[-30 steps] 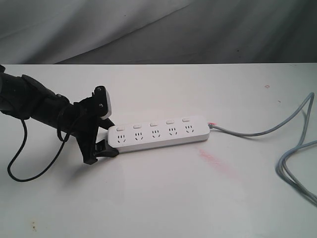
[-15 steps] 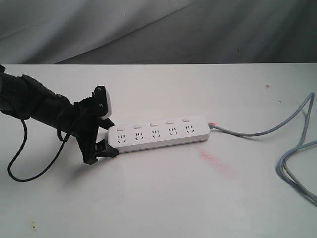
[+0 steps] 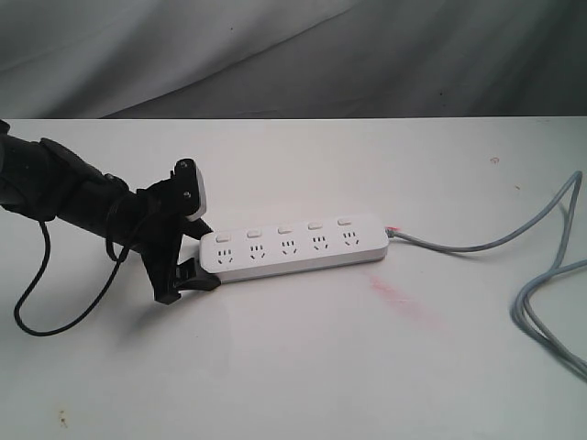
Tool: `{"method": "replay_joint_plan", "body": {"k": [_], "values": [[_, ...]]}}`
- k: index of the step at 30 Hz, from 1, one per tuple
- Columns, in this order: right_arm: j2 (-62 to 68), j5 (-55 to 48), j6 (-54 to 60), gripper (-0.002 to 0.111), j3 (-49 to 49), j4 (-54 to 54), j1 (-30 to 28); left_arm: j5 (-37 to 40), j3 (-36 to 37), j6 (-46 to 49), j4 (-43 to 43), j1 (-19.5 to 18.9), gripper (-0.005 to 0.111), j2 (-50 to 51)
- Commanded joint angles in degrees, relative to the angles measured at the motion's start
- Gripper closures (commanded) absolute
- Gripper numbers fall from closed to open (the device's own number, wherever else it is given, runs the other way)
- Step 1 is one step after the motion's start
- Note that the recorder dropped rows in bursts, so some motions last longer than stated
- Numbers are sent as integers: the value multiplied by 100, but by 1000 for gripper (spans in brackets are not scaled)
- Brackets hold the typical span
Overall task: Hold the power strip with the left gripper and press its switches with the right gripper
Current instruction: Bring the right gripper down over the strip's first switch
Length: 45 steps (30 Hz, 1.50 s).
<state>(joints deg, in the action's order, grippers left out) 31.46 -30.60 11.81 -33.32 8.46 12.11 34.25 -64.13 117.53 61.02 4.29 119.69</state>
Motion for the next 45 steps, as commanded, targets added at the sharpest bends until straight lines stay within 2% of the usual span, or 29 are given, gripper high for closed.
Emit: {"method": "replay_joint_plan", "body": {"k": [1,7,10,14,21,29,36,45], "values": [[841,-125,-24,108,-691,-191,452,11,-21,-46,-26,37,41,22],[1901,-335,-608,108,-1121,-201,1247,11,-21,-46,-26,37,41,22],[2451,-442,-608,108,-1291,-102,1692,11,-21,-46,-26,37,41,22],[3217,-613,-536,108,-1721,77,1995,11,-21,-46,-26,37,41,22],[4594,-1417,709,108,-3182,522,1995,11,-21,-46,-26,37,41,22],[6192,-1585,1938,108,-4530,1111,1995,11,-21,-46,-26,37,41,22],[7175,-1274,2721,108,-4811,1721,1995,11,-21,-46,-26,37,41,22],[7692,-750,3508,108,-4811,2119,1995,11,-21,-46,-26,37,41,22]]}}
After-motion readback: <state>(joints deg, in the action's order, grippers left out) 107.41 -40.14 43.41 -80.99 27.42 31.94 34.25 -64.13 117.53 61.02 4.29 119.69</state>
